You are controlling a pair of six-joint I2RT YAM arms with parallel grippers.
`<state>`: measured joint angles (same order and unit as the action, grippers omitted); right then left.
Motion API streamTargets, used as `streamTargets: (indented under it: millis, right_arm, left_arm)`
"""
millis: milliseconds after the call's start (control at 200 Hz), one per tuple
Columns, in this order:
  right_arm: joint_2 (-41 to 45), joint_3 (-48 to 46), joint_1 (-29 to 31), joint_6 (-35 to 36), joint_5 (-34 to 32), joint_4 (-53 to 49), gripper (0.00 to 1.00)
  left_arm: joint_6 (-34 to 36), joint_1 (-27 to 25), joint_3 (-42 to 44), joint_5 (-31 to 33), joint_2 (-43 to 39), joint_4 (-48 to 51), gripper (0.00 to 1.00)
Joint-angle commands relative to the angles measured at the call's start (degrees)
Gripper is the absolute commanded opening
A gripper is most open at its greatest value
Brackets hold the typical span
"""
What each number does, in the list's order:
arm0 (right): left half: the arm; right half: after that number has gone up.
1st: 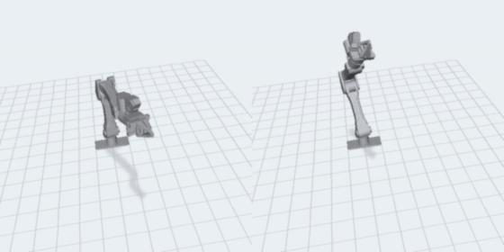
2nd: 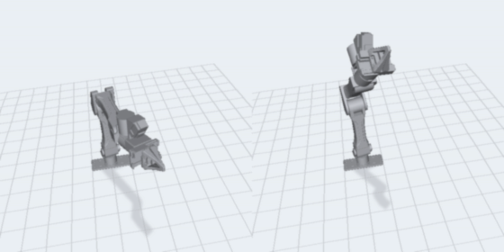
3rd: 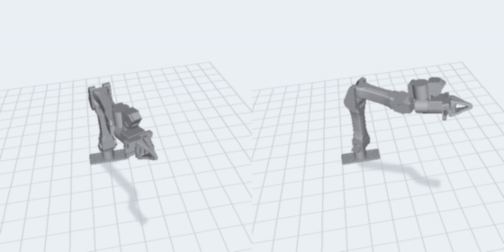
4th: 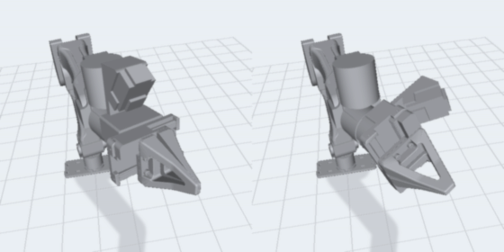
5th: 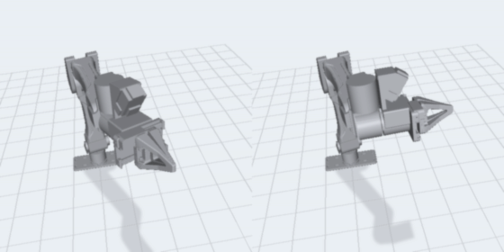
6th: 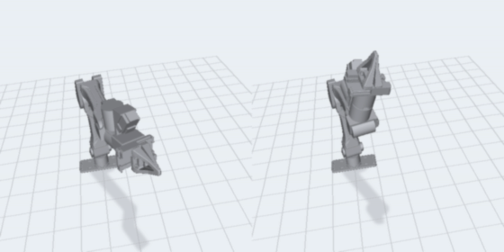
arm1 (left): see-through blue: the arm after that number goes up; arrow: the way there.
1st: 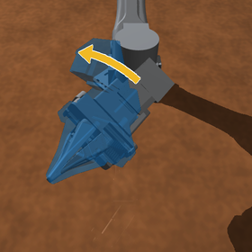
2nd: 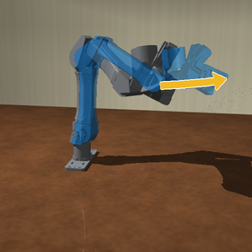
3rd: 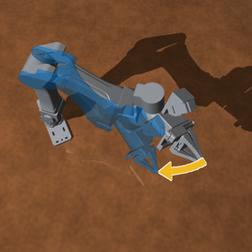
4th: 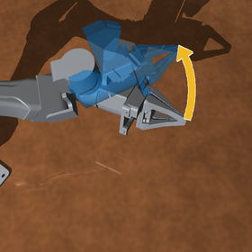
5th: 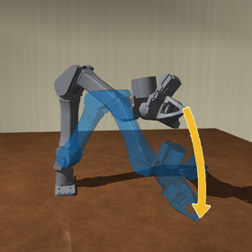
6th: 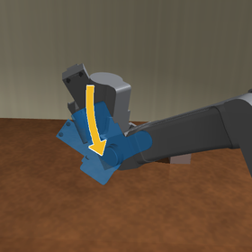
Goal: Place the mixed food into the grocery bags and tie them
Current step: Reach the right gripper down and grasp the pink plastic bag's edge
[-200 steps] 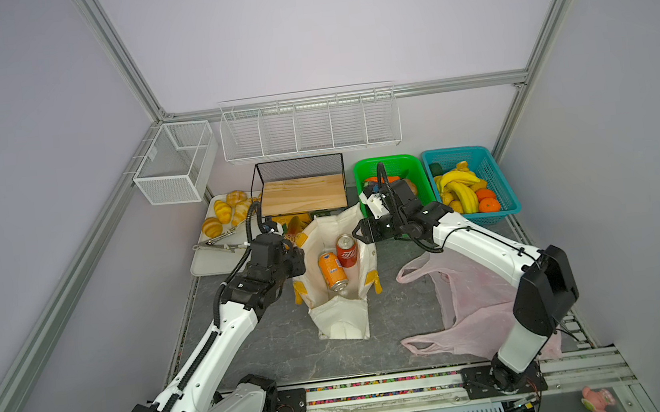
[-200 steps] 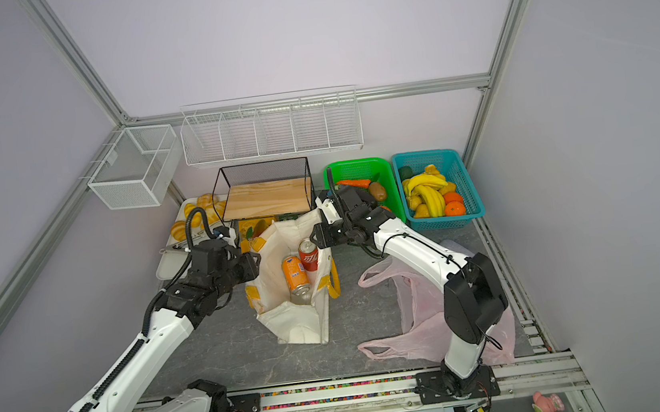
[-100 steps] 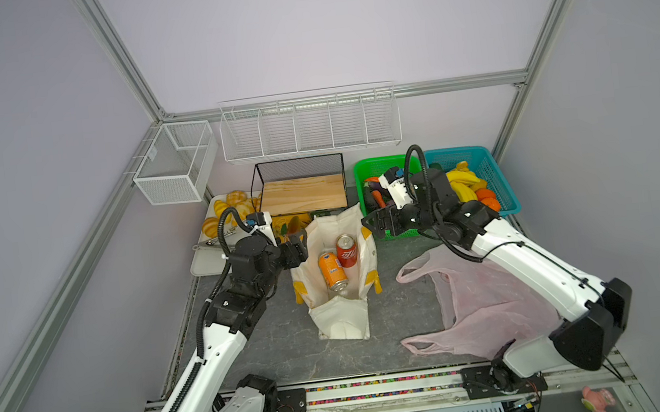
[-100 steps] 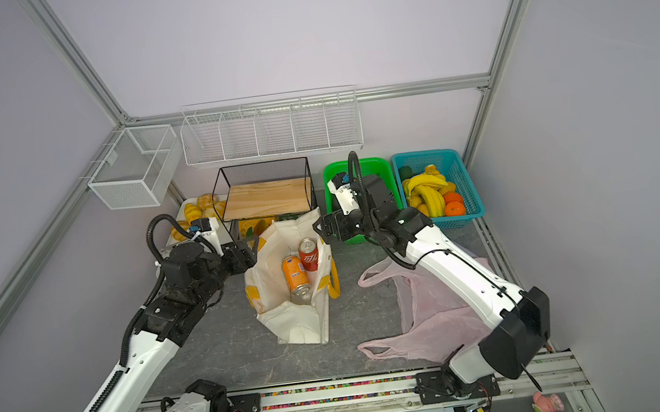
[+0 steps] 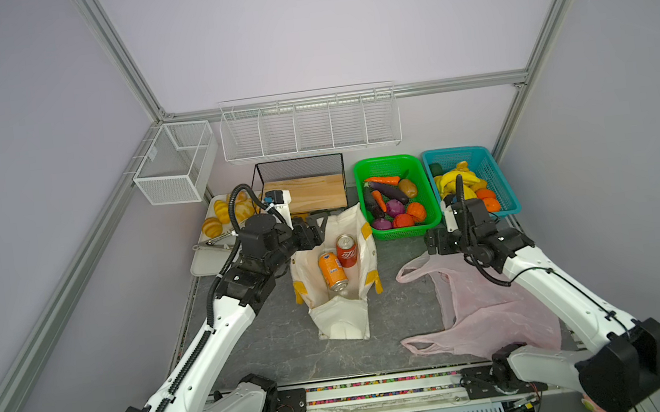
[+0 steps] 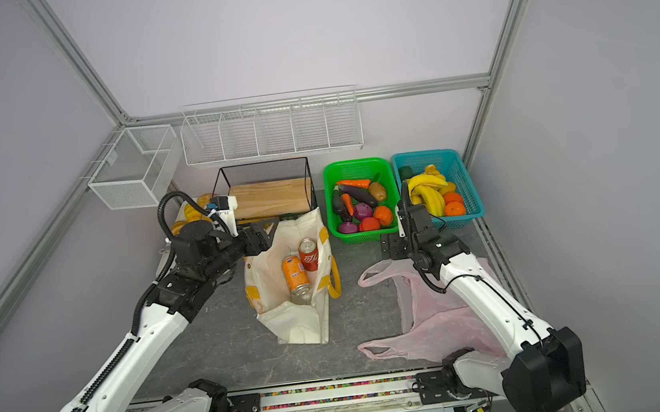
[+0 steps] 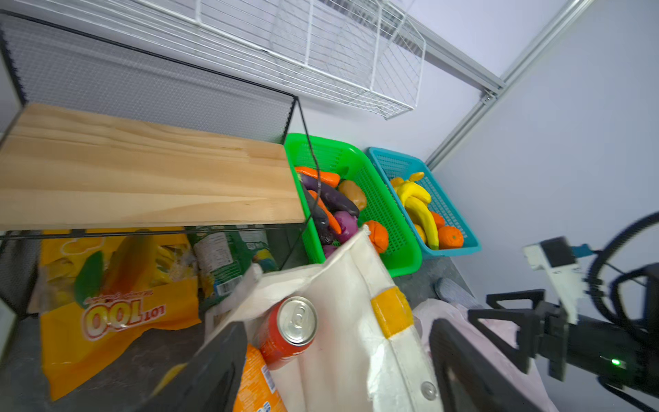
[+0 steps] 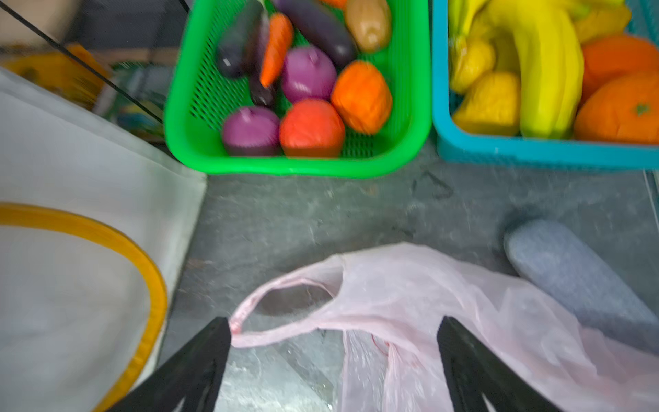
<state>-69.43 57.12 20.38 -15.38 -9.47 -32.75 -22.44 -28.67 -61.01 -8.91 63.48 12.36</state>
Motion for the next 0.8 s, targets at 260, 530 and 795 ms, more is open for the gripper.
streamTargets:
  millis: [260,530,795]
  right_arm:
    - [-1.3,-12.1,1.3,-11.2,-3.5,-5.5,0.82]
    - [-8.6,-12.5,1.1,-12.1,-3.7,-7.4,0.62]
    - [-14.1,-10.9,0.6,-10.3,-6.3,-7.6,0.45]
  left_arm:
    - [4.2,-6.1,-3.2,2.2,1.7,-2.4,0.79]
    - [3.7,-6.1,-0.8,2.2,0.6,-4.0,0.79]
    - [3.9,-6.1,0.0,2.1,0.5,-4.3,0.78]
